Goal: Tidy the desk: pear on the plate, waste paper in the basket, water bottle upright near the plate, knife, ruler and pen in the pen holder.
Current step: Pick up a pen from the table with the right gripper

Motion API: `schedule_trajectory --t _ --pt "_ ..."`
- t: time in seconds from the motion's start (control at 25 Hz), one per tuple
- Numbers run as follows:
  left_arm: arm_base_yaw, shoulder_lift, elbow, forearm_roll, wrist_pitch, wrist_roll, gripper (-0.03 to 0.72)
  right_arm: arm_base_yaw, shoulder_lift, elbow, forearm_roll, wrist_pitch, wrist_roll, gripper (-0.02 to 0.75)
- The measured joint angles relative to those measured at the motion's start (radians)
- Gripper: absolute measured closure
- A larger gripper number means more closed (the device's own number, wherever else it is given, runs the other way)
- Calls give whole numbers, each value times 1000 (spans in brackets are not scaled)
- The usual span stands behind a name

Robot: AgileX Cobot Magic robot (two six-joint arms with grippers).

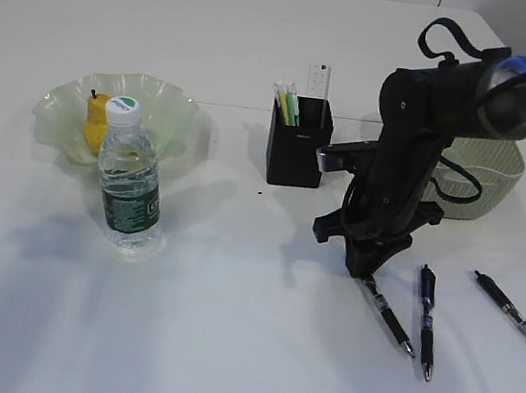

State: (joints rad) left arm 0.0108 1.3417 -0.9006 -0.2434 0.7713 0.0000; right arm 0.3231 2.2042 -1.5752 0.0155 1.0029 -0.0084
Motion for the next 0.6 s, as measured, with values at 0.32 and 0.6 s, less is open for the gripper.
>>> schedule_trajectory --t 0.32,0.6 --pt "0 0 0 0 0 0 241 0 3 -2 0 0 0 622" --pt "0 0 0 0 0 0 241 0 3 -2 0 0 0 629"
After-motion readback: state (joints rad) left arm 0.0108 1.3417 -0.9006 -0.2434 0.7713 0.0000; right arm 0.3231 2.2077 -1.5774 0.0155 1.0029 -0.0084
